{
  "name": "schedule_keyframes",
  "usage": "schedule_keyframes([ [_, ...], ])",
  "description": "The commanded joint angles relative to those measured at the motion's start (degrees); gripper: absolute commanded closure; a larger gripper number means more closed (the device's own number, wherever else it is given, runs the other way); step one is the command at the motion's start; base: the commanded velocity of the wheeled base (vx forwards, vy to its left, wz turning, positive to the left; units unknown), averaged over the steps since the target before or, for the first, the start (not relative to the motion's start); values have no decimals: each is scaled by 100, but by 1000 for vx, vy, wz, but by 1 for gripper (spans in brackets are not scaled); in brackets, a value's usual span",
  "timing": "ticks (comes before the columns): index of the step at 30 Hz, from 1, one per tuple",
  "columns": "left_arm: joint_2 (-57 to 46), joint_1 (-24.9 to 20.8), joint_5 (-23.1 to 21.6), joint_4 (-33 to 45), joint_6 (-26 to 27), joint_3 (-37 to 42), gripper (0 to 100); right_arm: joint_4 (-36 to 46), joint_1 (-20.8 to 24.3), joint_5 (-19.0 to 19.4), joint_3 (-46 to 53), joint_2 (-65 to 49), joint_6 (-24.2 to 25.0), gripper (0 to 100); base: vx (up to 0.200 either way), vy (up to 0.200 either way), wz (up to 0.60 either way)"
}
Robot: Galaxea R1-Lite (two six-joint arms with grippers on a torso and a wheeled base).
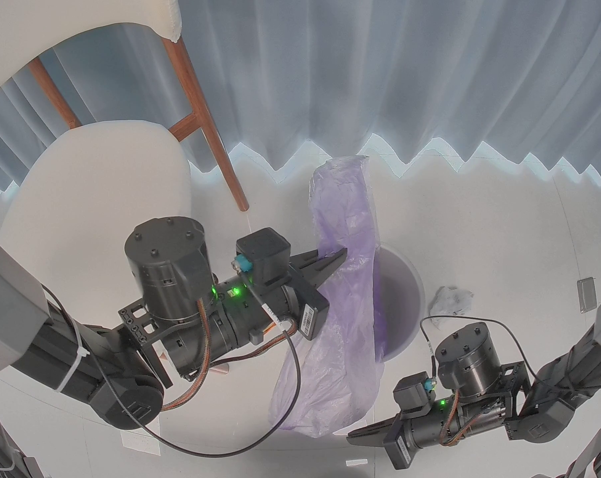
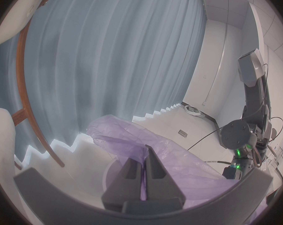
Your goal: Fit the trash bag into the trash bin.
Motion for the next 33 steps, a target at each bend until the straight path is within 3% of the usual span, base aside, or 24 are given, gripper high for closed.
schedule_keyframes([
  [1, 0, 7, 1, 0, 0, 5, 100, -614, -3, -51, -22, 805, 19, 100, 0, 0, 0],
  [5, 0, 7, 1, 0, 0, 5, 100, -1194, -29, -166, -127, 1113, 213, 100, 0, 0, 0],
  [11, 8, -2, 1, -9, 0, -4, 100, -2627, -187, -737, -857, 1710, 1118, 100, 0, 0, 0],
  [19, 8, -11, 1, -9, 0, -4, 100, -2644, -768, -886, -1806, 1860, 1197, 100, 0, 0, 0],
  [22, 17, -55, 1, -9, 0, 14, 100, -2653, -1049, -1176, -2254, 2106, 1171, 100, 0, 0, 0],
  [33, 8, -55, 1, 0, 0, 137, 100, -2644, -1330, -1229, -2307, 2114, 1109, 100, 0, 0, 0],
])
